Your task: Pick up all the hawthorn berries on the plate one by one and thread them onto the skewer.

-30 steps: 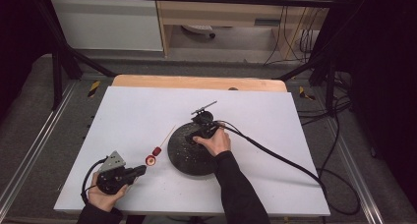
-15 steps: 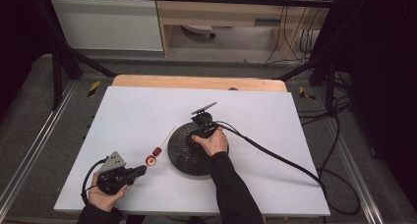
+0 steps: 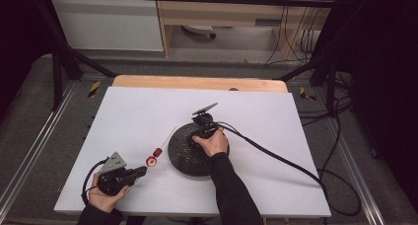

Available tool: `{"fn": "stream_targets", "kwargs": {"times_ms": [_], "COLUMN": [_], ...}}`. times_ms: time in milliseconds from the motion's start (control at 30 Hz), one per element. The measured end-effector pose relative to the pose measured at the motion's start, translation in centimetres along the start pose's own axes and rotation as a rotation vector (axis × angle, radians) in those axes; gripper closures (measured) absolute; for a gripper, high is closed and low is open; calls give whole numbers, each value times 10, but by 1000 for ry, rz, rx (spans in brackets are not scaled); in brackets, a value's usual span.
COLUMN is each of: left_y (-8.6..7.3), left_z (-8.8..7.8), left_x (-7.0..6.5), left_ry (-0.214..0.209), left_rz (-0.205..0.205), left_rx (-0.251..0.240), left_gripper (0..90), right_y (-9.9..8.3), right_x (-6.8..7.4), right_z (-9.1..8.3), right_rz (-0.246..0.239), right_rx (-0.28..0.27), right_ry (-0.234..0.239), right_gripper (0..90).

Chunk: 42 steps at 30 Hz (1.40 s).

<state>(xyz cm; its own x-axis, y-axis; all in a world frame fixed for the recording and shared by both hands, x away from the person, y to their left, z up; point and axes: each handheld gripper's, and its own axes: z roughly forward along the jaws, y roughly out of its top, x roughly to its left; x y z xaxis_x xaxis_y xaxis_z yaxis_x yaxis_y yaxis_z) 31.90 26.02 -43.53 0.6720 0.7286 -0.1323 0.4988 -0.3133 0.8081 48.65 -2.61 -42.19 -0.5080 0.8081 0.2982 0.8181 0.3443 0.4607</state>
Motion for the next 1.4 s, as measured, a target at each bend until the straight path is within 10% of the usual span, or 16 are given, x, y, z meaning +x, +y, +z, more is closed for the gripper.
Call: {"fn": "stream_targets", "kwargs": {"times_ms": [767,1400], "left_y": [0,1], "left_z": [-1,-1], "left_x": [-2,-6], "left_ry": [2,1], "left_rz": [3,7], "left_rx": [-10,-22], "left_gripper": [880,881], "right_y": [-5,-47], "right_x": [7,-6], "right_z": [-38,-56], "right_rz": [-37,2], "right_rx": [-130,-395], "right_ry": [69,227], "right_gripper": [616,616]}}
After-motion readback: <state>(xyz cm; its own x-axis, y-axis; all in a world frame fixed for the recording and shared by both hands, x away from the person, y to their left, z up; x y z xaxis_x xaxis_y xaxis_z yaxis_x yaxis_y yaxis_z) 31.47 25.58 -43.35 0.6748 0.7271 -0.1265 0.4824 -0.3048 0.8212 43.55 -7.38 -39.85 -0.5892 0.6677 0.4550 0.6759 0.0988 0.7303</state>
